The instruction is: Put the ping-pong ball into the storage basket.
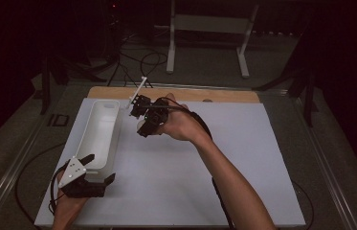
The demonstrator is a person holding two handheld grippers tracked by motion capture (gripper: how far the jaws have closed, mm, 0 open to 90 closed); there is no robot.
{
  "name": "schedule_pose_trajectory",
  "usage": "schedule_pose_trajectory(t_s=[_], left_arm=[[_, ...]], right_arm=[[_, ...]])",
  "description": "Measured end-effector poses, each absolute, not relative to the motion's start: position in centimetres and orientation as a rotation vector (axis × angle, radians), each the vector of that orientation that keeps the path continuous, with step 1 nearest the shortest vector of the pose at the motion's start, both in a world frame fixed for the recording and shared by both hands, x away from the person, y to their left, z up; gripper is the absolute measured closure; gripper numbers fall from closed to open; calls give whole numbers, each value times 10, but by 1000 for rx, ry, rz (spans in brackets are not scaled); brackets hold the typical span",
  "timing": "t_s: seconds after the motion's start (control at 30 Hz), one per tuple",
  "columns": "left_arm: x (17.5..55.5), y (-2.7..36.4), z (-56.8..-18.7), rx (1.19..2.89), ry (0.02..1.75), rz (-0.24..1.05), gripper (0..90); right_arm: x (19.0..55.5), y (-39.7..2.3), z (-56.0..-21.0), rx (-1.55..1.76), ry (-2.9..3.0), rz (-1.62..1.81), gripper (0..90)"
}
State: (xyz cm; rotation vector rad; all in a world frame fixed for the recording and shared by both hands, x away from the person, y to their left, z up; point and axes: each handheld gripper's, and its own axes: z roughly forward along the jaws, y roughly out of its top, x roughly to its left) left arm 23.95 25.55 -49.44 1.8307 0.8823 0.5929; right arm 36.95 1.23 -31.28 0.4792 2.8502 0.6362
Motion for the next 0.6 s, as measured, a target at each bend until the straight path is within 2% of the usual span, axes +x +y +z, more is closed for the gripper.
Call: schedule_pose_trajectory(t_s=[0.6], left_arm=[[239, 256, -494, 1830, 882, 593, 0]], right_arm=[[370, 28, -313, 462, 2850, 638, 500]])
